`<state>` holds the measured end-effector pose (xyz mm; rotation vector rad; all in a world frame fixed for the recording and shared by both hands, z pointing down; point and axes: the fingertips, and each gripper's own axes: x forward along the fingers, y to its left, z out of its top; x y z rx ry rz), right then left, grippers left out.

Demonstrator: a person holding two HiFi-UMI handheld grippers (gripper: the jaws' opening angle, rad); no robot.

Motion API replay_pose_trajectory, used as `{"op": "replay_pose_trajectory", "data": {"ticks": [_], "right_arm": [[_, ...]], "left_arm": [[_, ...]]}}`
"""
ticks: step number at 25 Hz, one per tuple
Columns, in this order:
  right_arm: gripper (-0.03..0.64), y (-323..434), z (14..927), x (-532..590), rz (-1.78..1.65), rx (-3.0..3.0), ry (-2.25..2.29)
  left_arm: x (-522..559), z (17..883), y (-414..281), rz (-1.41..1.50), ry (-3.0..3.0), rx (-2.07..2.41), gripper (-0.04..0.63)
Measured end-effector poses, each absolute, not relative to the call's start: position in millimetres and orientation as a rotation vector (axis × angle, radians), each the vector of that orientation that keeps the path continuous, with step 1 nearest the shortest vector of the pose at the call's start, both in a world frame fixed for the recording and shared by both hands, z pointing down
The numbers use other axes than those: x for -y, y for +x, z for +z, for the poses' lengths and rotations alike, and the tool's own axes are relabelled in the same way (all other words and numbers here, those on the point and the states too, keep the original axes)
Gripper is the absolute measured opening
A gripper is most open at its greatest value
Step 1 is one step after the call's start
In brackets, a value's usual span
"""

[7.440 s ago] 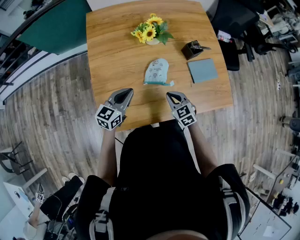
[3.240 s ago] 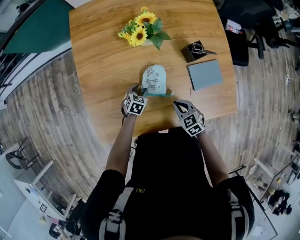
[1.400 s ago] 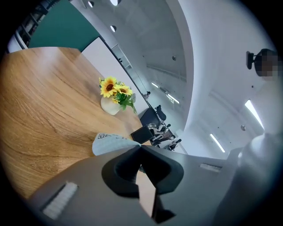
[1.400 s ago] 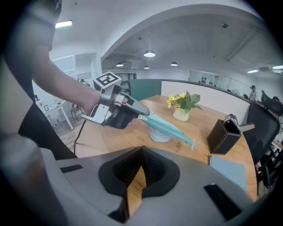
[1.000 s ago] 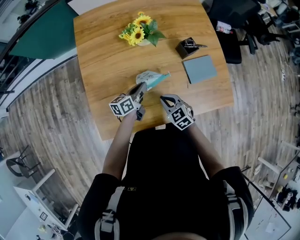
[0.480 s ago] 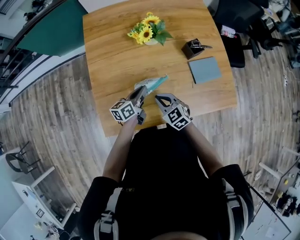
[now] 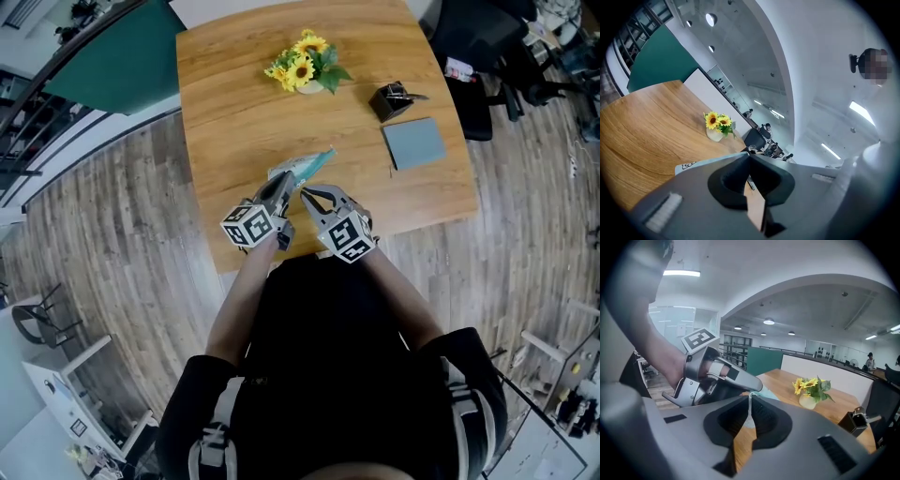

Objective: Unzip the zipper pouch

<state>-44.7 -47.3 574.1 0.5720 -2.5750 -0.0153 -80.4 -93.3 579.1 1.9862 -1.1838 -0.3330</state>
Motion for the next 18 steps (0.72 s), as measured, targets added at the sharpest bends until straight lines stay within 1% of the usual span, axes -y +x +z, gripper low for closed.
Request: {"op": "replay_pose_trajectory", "data": {"ticks": [11, 18], "right_arm": [[0.055, -58.0, 561.5, 45.0, -0.113, 2.577, 0.619], [0.046, -52.6, 558.9, 47.7, -0.140, 2.556, 0.687]], "left_arm": [[86.6, 565.4, -82.7, -0.338, 2.006, 1.220, 0.002], [82.7, 563.6, -83.7, -0.346, 2.010, 1.222, 0.002]]}}
